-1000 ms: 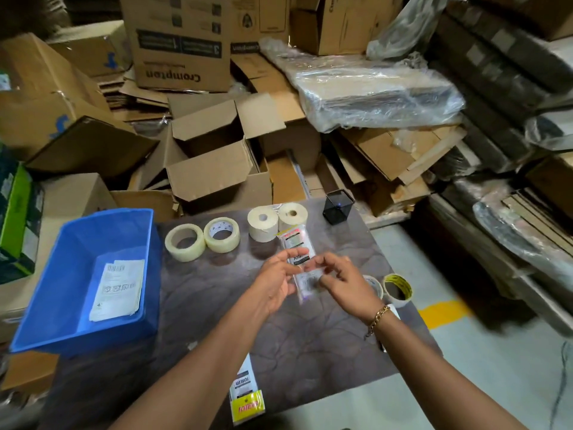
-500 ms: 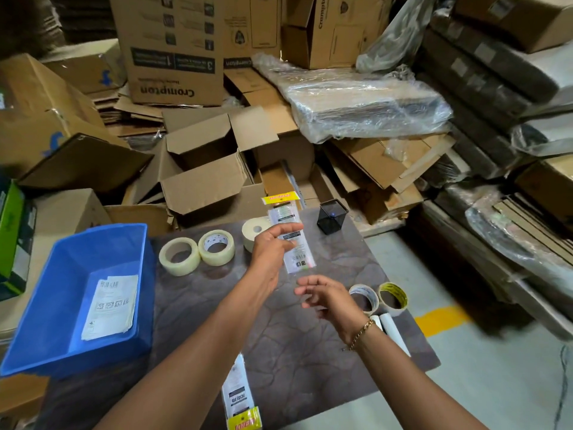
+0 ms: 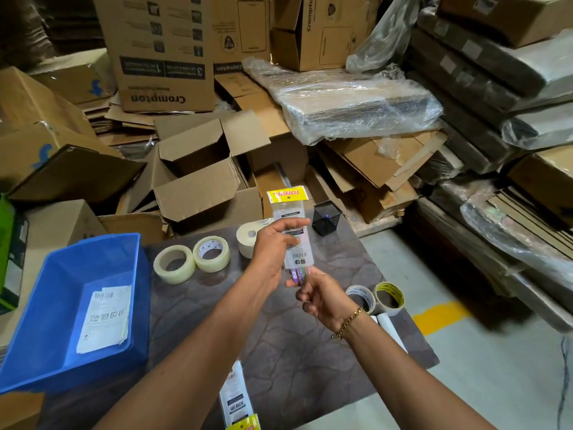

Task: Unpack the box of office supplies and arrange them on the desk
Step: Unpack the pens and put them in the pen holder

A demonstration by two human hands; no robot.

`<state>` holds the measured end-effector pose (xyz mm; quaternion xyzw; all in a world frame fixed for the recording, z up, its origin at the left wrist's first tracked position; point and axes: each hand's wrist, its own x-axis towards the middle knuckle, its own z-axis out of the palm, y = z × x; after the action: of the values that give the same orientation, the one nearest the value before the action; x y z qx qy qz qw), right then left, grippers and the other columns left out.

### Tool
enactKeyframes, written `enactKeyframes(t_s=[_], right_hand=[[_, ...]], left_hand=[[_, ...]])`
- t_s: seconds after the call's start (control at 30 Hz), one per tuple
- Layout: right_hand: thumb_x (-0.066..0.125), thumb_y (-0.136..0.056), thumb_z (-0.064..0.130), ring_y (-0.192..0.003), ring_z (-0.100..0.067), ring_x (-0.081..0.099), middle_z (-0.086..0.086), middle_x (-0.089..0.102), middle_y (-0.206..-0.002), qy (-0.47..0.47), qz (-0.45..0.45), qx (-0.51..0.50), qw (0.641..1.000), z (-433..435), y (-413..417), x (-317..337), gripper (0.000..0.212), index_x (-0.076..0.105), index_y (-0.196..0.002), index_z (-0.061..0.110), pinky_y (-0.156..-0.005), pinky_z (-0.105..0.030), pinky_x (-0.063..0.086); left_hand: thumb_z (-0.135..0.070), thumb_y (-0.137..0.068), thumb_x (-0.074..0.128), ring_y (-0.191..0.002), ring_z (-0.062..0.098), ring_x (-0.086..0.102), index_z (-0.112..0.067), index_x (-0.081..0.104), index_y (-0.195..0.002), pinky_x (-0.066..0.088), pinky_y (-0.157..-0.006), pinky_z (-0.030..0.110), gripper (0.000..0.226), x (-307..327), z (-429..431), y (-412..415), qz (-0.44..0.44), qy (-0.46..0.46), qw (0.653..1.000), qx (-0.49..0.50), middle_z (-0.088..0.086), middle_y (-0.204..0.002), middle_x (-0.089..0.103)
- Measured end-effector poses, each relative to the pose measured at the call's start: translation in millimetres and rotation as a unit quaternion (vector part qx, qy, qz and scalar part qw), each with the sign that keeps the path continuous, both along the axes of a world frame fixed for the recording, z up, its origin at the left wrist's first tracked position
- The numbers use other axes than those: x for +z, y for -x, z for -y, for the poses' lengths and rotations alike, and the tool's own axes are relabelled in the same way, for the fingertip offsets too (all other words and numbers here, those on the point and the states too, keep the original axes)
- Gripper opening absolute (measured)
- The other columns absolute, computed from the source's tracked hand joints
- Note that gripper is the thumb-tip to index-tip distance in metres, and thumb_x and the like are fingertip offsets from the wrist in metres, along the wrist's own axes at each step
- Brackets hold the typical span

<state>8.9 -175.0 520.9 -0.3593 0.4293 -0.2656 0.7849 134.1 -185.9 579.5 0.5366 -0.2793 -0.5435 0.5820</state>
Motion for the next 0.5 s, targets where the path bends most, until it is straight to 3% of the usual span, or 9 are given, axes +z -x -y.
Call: enactKeyframes(t_s=[0.2, 0.3, 0.4, 0.5], right_hand=[[0.043, -0.069, -0.002, -0.048, -0.012, 0.04, -0.007, 0.068, -0.085, 0.05, -0.055, 0.037, 0.997, -1, 7, -10, 0.038, 0.056, -0.102, 0.011, -0.039, -0.017, 0.02], [0.056, -0.07, 0.01, -0.046, -0.01, 0.048, -0.001, 0.066, -0.073, 0.084, -0.119, 0.064, 0.987, 3, 7, -9, 0.024, 0.06, -0.093, 0.015, -0.041, -0.019, 0.026], [0.06, -0.073, 0.017, -0.045, -0.01, 0.053, 0.002, 0.06, -0.058, 0.114, -0.176, 0.065, 0.976, 4, 5, -7, 0.008, 0.061, -0.08, 0.014, -0.042, -0.021, 0.031], [0.059, -0.076, 0.005, -0.04, -0.01, 0.043, 0.002, 0.051, -0.051, 0.111, -0.175, 0.007, 0.978, 0, 5, -12, 0.008, 0.057, -0.075, 0.014, -0.039, -0.019, 0.029]], left_hand=[[0.017, -0.076, 0.048, -0.094, 0.027, 0.061, -0.02, 0.079, -0.086, 0.053, -0.085, 0.041, 0.049, -4, 11, -6, -0.008, 0.001, 1.0, 0.017, 0.011, -0.11, 0.069], [0.017, -0.078, 0.048, -0.099, 0.023, 0.062, -0.02, 0.078, -0.089, 0.054, -0.082, 0.033, 0.048, -13, 9, 2, 0.001, -0.007, 0.999, 0.036, 0.009, -0.117, 0.068], [0.018, -0.081, 0.047, -0.09, 0.015, 0.062, -0.015, 0.075, -0.097, 0.054, -0.076, 0.026, 0.046, -23, 1, 22, 0.004, -0.016, 0.999, 0.051, 0.005, -0.111, 0.068], [0.017, -0.084, 0.048, -0.093, 0.018, 0.066, -0.02, 0.075, -0.092, 0.057, -0.078, 0.028, 0.048, -41, -1, 37, -0.003, -0.037, 0.998, 0.041, 0.005, -0.114, 0.069]])
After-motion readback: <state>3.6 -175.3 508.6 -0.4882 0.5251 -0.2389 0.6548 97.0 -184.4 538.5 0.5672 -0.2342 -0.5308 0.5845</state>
